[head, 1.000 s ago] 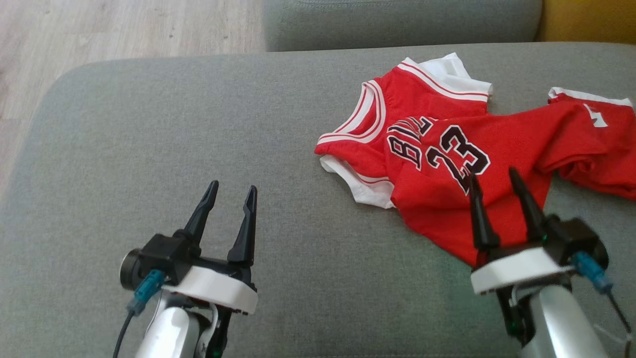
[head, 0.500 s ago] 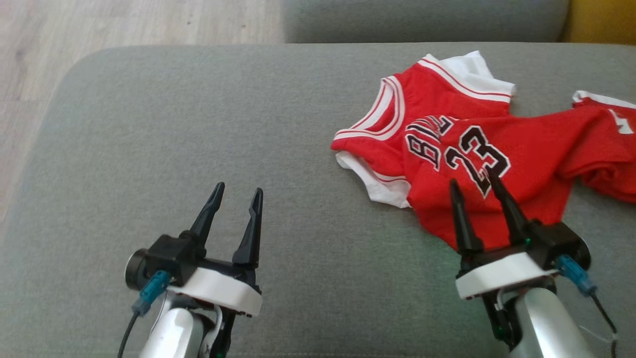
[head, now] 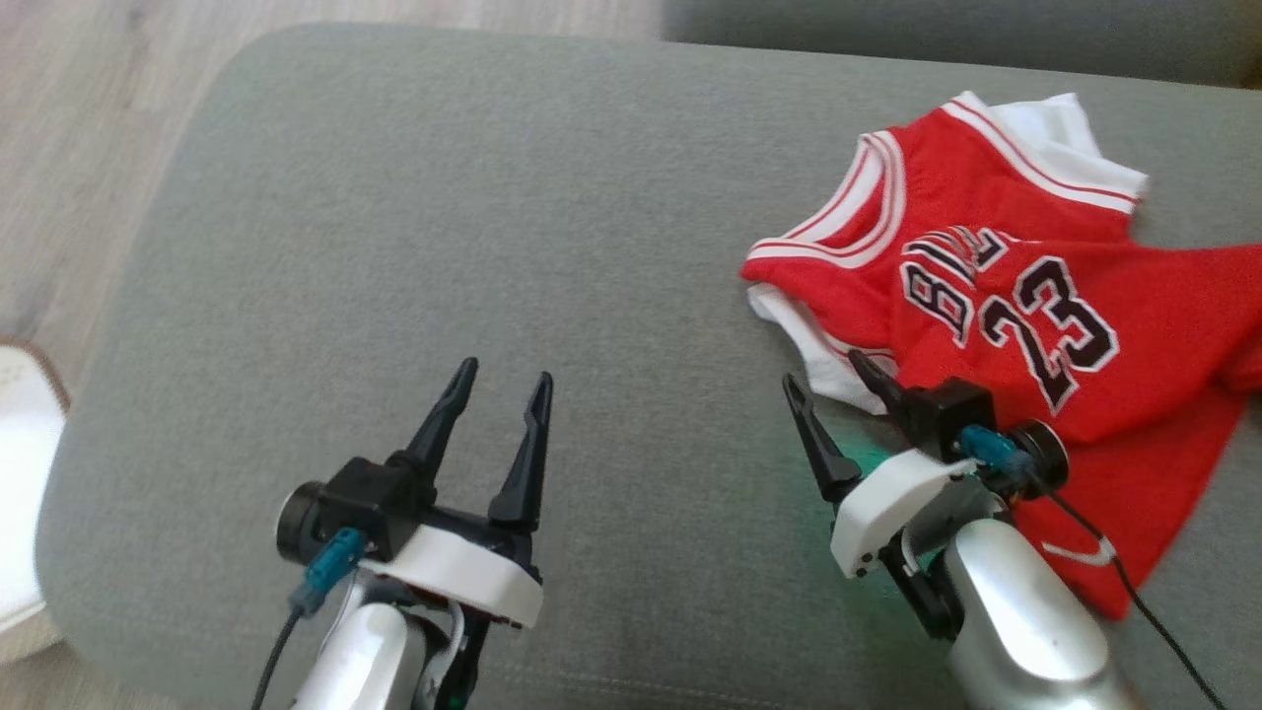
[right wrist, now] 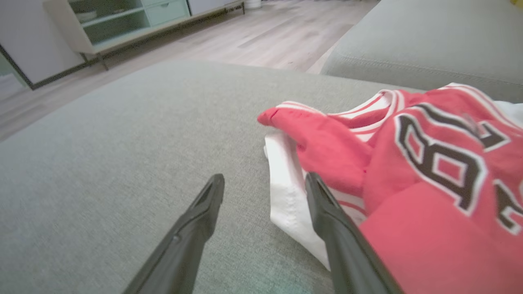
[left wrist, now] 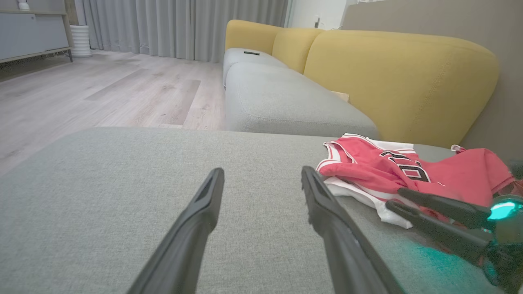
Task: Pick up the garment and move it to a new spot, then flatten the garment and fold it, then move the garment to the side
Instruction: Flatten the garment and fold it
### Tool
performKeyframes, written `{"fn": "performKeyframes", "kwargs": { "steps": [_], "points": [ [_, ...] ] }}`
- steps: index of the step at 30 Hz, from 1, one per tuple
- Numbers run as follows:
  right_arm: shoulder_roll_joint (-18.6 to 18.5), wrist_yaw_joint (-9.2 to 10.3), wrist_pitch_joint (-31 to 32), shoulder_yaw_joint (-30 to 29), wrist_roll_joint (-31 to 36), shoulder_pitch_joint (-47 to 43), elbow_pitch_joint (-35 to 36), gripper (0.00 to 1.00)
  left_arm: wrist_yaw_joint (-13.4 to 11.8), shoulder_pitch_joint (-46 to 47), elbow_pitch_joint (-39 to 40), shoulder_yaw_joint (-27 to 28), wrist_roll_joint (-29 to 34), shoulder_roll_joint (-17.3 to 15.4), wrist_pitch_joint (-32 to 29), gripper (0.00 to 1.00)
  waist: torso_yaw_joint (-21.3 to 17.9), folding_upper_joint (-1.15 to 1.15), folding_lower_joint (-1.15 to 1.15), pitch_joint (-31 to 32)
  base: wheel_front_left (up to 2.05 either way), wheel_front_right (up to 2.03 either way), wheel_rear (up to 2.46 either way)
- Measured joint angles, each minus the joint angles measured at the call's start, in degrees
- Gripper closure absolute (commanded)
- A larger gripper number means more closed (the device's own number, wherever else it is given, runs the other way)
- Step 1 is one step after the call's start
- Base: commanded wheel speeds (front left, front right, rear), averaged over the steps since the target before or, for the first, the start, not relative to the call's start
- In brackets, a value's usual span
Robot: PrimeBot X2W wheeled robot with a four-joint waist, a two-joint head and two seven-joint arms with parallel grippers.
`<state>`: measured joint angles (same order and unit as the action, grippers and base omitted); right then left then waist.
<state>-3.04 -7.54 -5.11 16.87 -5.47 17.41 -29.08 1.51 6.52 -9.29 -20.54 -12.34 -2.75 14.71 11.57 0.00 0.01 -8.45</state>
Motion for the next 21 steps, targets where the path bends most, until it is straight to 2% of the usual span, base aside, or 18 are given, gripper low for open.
{"fn": "performKeyframes", "kwargs": {
  "steps": [6,13,14,15,18,21],
  "points": [
    [-0.1,0.0,2.6,-0.5,0.1,5.0,-9.6,0.0,-0.3,0.5,-0.1,-0.9,-0.4,0.0,0.0,0.0,2.6,0.0,0.0,-1.4,0.0,0.0,0.0],
    [-0.2,0.0,2.9,-2.6,1.7,11.3,-18.8,0.0,-0.5,1.3,0.4,-0.9,-0.9,0.0,0.0,0.0,4.2,0.0,0.0,-3.1,0.0,0.0,0.0],
    [-0.2,0.0,2.8,-2.8,2.0,11.9,-19.8,0.63,-0.5,1.3,0.5,-1.0,-0.9,0.0,0.0,0.0,4.4,0.0,0.0,-3.3,0.0,0.0,0.0],
    [-0.2,0.0,2.6,-2.9,2.0,12.7,-20.6,1.0,-0.5,1.4,0.5,-1.0,-0.9,0.0,0.0,0.0,4.5,0.0,0.0,-3.5,0.0,0.0,0.0],
    [-0.3,0.0,1.0,-2.4,1.1,14.6,-22.6,1.0,-0.5,1.5,0.5,-1.1,-0.9,0.0,0.0,0.0,4.6,0.0,0.0,-3.8,0.0,0.0,0.0],
    [-0.7,0.0,-2.4,2.0,-2.9,15.0,-22.6,1.0,-0.5,2.0,0.4,-1.1,-0.9,0.0,0.0,0.0,4.4,0.0,0.0,-3.6,0.0,0.0,0.0]
  ]
}}
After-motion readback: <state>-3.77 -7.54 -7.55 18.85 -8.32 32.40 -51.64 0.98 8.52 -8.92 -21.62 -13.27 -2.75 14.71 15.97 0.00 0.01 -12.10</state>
